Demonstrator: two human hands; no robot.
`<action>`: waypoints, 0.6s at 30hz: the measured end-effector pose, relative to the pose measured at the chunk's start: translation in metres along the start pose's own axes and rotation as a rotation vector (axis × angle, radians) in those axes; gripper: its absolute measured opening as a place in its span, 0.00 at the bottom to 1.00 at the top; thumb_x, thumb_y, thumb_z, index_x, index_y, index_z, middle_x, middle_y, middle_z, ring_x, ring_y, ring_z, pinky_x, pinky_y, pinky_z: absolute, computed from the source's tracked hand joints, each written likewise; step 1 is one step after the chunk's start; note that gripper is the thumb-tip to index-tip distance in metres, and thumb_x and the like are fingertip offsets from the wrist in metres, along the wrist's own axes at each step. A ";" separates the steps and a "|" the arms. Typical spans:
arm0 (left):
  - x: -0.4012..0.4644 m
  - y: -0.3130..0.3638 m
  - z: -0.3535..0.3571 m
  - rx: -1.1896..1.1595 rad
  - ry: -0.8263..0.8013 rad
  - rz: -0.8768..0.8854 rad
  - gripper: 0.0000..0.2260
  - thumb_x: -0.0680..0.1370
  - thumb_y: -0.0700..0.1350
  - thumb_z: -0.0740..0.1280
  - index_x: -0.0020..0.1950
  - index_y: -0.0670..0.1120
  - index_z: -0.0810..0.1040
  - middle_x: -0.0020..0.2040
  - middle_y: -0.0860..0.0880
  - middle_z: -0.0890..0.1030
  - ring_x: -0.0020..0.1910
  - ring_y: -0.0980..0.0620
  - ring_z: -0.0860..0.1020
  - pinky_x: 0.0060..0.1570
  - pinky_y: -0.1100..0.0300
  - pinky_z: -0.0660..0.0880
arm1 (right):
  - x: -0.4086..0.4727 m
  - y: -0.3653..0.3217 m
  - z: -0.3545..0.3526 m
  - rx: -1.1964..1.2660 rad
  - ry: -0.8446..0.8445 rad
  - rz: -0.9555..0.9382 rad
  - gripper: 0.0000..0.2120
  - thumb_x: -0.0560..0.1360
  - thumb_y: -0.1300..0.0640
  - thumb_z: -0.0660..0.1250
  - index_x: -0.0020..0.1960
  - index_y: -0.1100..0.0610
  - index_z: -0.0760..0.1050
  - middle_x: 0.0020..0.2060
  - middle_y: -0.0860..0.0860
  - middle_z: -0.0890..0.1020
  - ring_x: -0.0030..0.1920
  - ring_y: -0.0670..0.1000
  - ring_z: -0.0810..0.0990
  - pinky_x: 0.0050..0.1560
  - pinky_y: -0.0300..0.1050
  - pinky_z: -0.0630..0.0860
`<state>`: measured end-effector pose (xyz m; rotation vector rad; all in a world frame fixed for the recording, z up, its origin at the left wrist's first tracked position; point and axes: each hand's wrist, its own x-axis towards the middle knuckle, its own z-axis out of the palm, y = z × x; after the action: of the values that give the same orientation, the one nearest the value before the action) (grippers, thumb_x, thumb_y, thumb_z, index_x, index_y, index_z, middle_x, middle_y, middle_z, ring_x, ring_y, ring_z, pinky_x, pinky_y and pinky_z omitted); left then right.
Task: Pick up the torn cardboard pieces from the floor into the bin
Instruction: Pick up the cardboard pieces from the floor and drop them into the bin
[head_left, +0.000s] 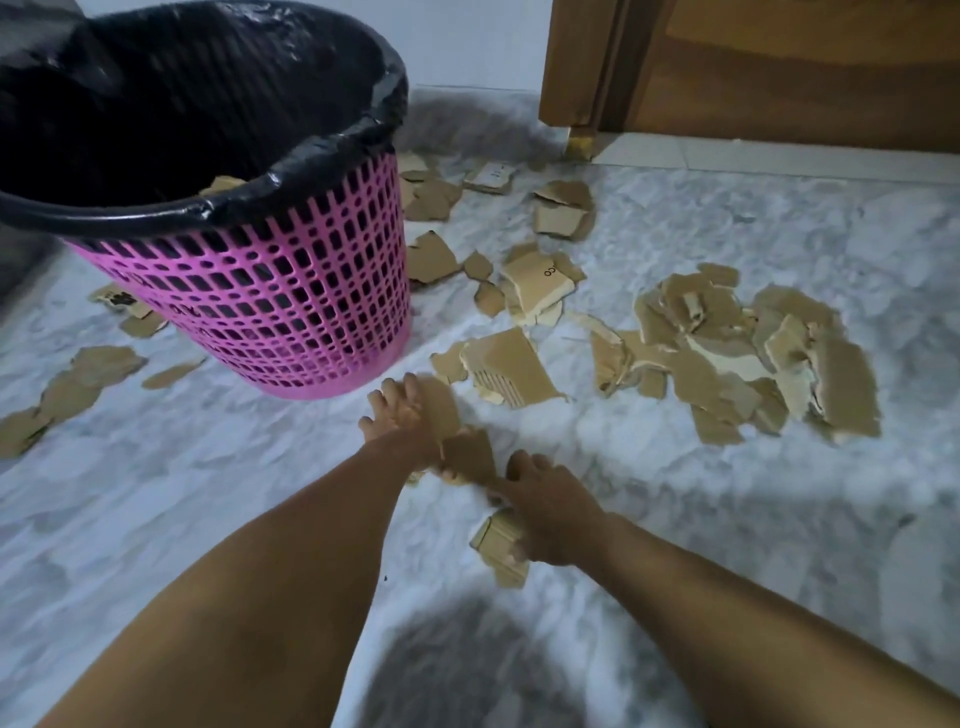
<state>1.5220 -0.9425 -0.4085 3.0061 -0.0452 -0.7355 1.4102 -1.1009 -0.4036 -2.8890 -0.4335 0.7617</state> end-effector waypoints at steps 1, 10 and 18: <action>0.003 -0.003 0.000 0.014 -0.003 -0.018 0.57 0.58 0.59 0.81 0.74 0.46 0.48 0.66 0.45 0.60 0.65 0.45 0.62 0.60 0.51 0.71 | 0.001 0.000 0.003 0.005 0.032 -0.012 0.25 0.70 0.51 0.72 0.64 0.51 0.70 0.57 0.54 0.69 0.56 0.58 0.70 0.50 0.49 0.68; 0.009 -0.016 -0.001 -0.186 0.002 0.018 0.44 0.57 0.51 0.84 0.60 0.44 0.58 0.53 0.46 0.62 0.52 0.49 0.72 0.50 0.59 0.75 | 0.031 -0.002 -0.031 0.431 0.070 0.309 0.21 0.79 0.60 0.58 0.70 0.53 0.59 0.61 0.62 0.75 0.60 0.63 0.76 0.53 0.51 0.71; 0.012 -0.023 -0.004 -0.297 0.100 -0.026 0.31 0.71 0.46 0.74 0.67 0.42 0.61 0.56 0.47 0.73 0.49 0.50 0.77 0.35 0.63 0.71 | 0.049 -0.007 -0.034 0.416 0.052 0.417 0.25 0.72 0.59 0.71 0.66 0.57 0.67 0.63 0.58 0.72 0.65 0.61 0.71 0.61 0.53 0.71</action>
<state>1.5352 -0.9199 -0.4114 2.7582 0.0977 -0.5376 1.4661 -1.0807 -0.3961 -2.6108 0.3133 0.7202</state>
